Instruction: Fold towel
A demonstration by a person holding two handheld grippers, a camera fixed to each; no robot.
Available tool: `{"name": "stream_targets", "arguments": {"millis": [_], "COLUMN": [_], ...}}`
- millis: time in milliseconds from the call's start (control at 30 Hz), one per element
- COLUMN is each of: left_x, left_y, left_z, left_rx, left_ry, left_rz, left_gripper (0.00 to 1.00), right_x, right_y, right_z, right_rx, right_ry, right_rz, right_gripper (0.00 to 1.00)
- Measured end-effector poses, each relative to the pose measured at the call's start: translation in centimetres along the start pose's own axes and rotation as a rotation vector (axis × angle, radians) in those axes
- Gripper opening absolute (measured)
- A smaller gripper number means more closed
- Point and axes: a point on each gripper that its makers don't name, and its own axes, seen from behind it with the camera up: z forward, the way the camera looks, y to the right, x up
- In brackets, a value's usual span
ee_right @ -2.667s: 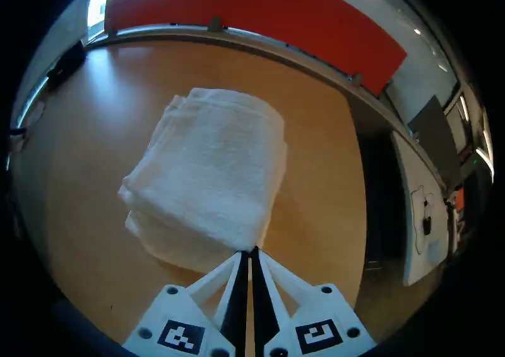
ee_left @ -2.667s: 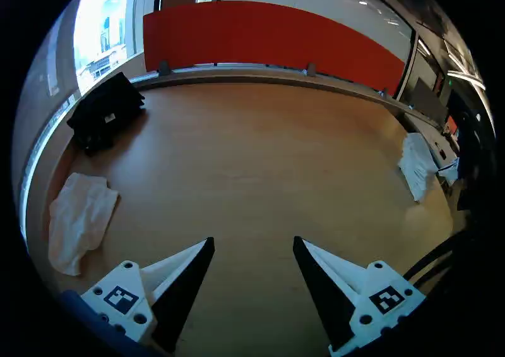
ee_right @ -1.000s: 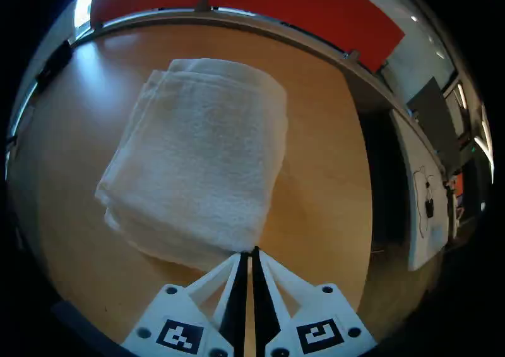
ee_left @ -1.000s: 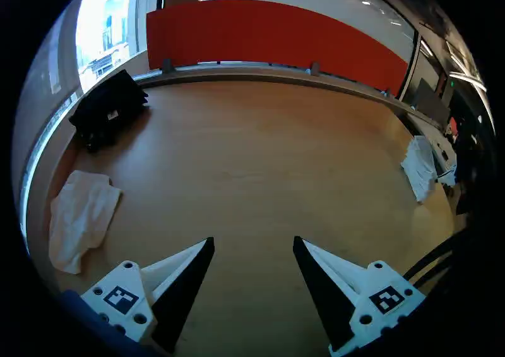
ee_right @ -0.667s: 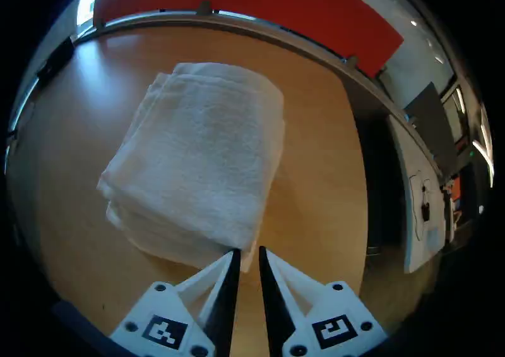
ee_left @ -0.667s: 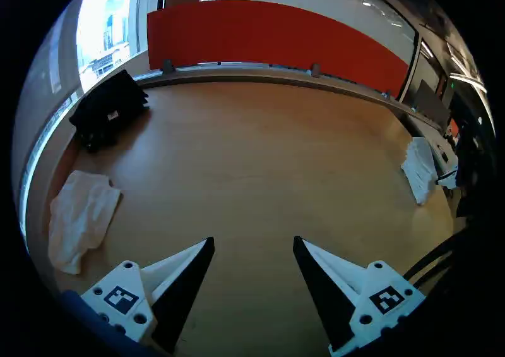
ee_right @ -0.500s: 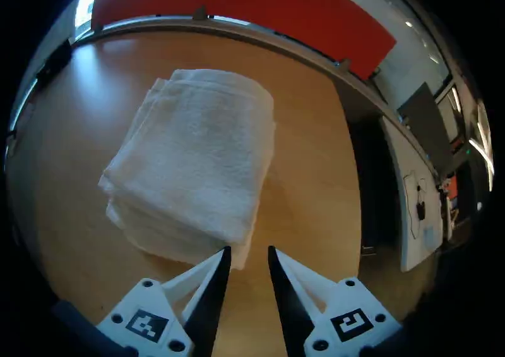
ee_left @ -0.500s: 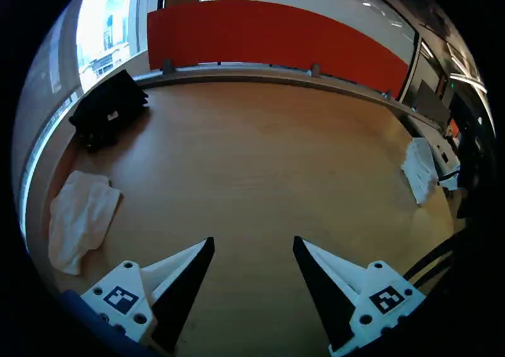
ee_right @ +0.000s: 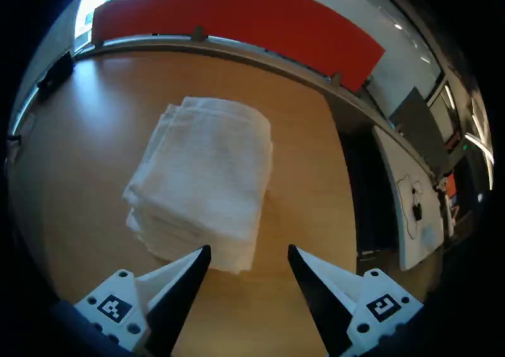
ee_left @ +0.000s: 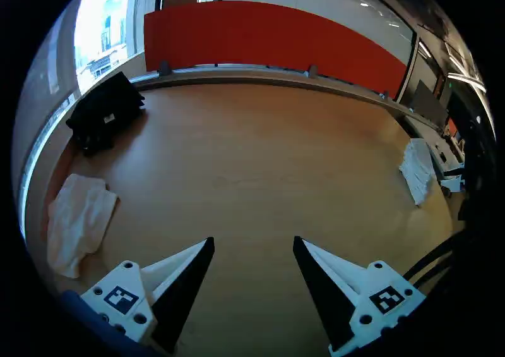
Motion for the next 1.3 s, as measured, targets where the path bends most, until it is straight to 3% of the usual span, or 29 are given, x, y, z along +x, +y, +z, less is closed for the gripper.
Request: {"name": "stream_targets", "arguments": {"millis": [400, 567, 800, 967, 1300], "left_x": [0.9, 1.5, 3.2, 4.3, 7.7], "left_y": [-0.6, -0.6, -0.9, -1.0, -1.4], "left_z": [-0.5, -0.8, -1.2, -1.5, -2.2], "left_rx": [0.007, 0.011, 0.023, 0.029, 0.044], "left_ry": [0.032, 0.055, 0.107, 0.145, 0.247], "left_rz": [-0.005, -0.004, -0.004, -0.010, -0.008], "left_gripper": [0.93, 0.93, 0.93, 0.93, 0.92], "right_x": [3.3, 6.3, 11.7, 13.6, 16.4], "right_y": [-1.5, -1.9, -2.1, -2.6, -4.2], "right_z": [-2.3, -4.2, -8.0, -9.7, -11.4], "right_rx": [-0.002, 0.000, 0.007, 0.023, 0.014], "right_ry": [0.125, 0.246, 0.486, 0.582, 0.681], "right_rz": [0.056, 0.131, 0.245, 0.304, 0.281], "right_gripper": [0.95, 0.94, 0.94, 0.94, 0.94]}}
